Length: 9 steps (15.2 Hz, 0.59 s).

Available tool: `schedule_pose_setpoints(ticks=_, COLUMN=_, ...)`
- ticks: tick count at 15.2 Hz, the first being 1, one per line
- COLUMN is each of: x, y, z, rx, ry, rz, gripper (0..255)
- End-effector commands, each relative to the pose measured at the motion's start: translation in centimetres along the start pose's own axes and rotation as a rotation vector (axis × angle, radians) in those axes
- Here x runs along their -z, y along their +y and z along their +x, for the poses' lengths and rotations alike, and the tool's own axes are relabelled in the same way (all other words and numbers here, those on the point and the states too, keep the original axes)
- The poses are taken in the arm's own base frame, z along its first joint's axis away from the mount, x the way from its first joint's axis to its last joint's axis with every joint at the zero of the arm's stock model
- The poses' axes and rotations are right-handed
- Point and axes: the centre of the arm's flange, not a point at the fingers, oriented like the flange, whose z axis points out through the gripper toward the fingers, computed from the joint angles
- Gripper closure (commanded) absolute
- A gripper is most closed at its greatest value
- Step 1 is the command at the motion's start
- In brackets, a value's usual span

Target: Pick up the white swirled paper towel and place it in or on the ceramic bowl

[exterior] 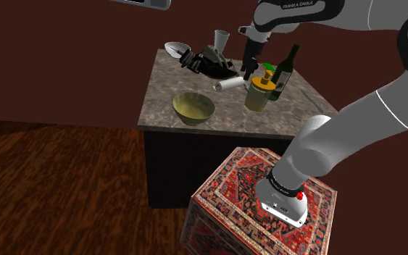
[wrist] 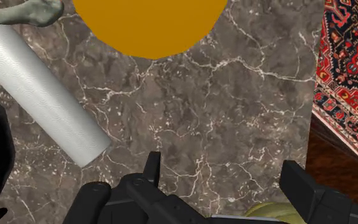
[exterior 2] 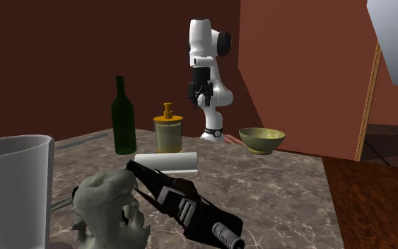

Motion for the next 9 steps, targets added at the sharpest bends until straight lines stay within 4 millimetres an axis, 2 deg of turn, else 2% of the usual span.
schedule_pose_setpoints(ticks=1, x=-1.0, y=2.5, z=-0.7, rx=0.057, ry=-0.006, rz=0.008, gripper=0)
schedule_pose_setpoints(ticks=9, x=-5.5, y=12.5, z=-1.2, rx=0.263, ry=-0.023, rz=0.045, gripper=0)
